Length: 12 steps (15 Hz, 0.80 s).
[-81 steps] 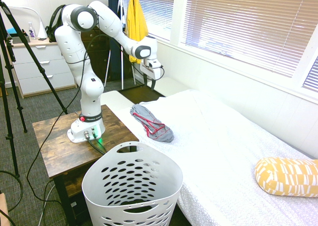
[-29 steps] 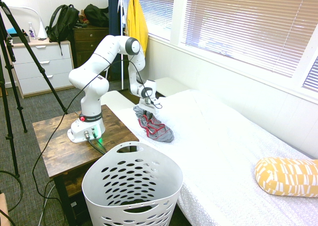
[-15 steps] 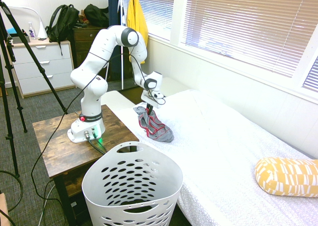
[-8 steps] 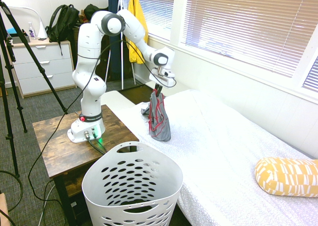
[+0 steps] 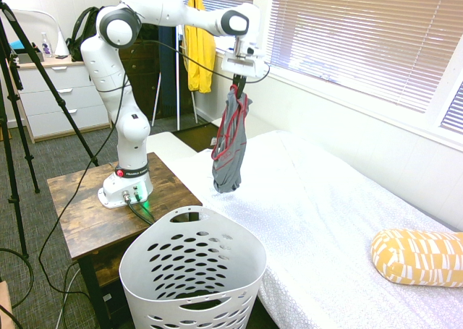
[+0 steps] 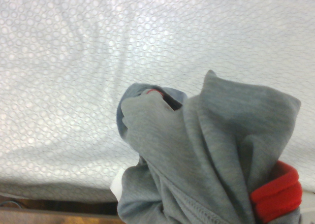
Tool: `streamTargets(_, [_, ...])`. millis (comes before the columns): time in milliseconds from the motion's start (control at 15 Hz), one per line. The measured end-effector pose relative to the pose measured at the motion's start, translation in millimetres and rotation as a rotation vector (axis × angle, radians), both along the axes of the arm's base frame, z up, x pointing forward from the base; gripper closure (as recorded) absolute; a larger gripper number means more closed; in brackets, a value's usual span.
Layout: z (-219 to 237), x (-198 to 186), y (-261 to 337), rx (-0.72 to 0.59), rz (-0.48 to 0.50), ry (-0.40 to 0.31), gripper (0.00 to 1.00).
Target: Put my clothes in the laundry bag
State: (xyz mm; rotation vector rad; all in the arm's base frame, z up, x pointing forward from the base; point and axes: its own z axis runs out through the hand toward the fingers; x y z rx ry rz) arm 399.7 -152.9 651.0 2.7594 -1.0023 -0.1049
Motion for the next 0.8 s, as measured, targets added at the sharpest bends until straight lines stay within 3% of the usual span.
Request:
streamTargets(200, [87, -71, -43, -0.092, -0.006, 0.034, 1.0])
streamTargets(400, [137, -150, -86, -0.162, -0.014, 0.144, 1.0])
streamTargets(600, [138, -217, -140, -0.138, -0.065, 0.238, 1.0])
streamTargets(800, [80, -277, -202, -0.028, -0.16, 0.307, 1.0])
